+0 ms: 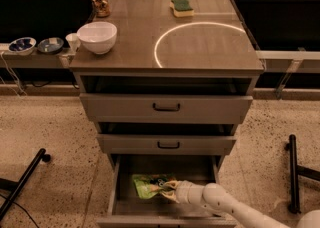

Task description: Place green rice chip bag into bottom drawer

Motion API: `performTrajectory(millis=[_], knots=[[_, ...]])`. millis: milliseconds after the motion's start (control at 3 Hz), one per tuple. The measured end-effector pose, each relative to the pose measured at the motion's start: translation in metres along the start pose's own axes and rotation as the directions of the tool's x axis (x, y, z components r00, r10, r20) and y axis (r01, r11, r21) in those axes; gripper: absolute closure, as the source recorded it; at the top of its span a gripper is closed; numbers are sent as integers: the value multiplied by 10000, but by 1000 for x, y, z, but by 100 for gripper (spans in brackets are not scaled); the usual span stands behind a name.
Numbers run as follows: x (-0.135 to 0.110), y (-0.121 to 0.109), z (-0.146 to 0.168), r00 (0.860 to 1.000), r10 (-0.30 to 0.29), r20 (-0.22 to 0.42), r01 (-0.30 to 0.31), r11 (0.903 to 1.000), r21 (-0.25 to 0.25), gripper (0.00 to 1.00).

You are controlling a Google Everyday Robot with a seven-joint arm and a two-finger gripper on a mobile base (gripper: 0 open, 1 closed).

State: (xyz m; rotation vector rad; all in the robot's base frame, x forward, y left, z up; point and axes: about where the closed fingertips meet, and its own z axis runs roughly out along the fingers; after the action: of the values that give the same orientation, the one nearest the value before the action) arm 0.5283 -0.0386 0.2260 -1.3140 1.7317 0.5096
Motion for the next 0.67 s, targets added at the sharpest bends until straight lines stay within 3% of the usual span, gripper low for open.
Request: performTrajectory(millis=[333, 667], knots=[[17, 5, 22, 9997, -254, -71, 254, 9997, 22, 35], [30, -6, 32, 9969, 455, 634, -480, 9981, 385, 11]])
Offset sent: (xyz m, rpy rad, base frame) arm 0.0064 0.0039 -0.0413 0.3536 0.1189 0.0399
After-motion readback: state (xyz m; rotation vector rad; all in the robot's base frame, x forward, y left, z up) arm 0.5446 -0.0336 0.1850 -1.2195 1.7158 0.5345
